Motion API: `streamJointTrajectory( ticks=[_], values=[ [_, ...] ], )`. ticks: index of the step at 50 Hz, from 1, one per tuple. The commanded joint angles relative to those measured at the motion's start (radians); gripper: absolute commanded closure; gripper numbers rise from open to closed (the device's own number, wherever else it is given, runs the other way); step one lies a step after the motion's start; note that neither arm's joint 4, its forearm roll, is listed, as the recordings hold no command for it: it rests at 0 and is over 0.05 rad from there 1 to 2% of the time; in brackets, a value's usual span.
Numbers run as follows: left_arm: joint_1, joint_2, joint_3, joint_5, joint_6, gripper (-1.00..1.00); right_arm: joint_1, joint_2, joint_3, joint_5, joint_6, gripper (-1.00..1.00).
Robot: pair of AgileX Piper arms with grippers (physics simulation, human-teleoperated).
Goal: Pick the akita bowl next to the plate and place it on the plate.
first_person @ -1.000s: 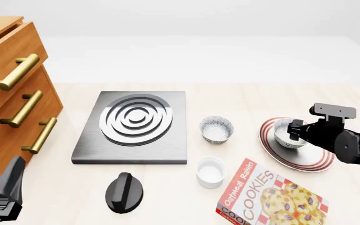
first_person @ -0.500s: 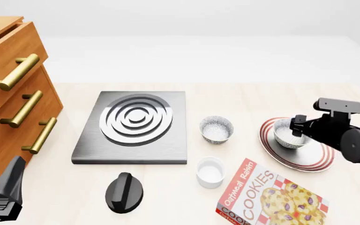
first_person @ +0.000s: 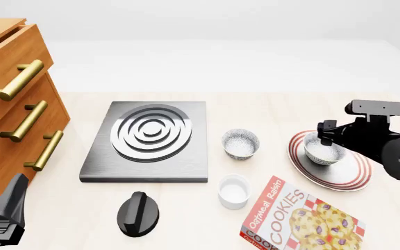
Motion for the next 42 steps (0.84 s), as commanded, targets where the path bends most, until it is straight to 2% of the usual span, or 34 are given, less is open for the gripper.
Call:
streamJointTrajectory(
  ticks=[1, 5, 10, 18, 27, 35, 42],
  values=[
    [0.0, 0.0, 0.0, 0.0, 0.0, -1.0, 0.058, -0.086, -0.014, 0.064, -0.022, -1.0],
    [0.0, 0.0, 0.0, 0.0, 0.0, -1.0, 0.082, -0.076, -0.025, 0.068, -0.03, -1.0],
    [0.0, 0.0, 0.0, 0.0, 0.0, -1.0, 0.116, -0.125, -0.059, 0.121, -0.033, -1.0],
    [0.0, 0.0, 0.0, 0.0, 0.0, -1.0, 0.239, -0.185, -0.153, 0.208, -0.049, -1.0],
    [0.0, 0.0, 0.0, 0.0, 0.0, -1.0, 0.366, -0.195, -0.212, 0.237, -0.056, -1.0],
    [0.0, 0.0, 0.0, 0.0, 0.0, -1.0, 0.436, -0.199, -0.233, 0.234, -0.065, -1.0],
    [0.0, 0.0, 0.0, 0.0, 0.0, -1.0, 0.508, -0.25, -0.245, 0.269, -0.09, -1.0]
  ],
)
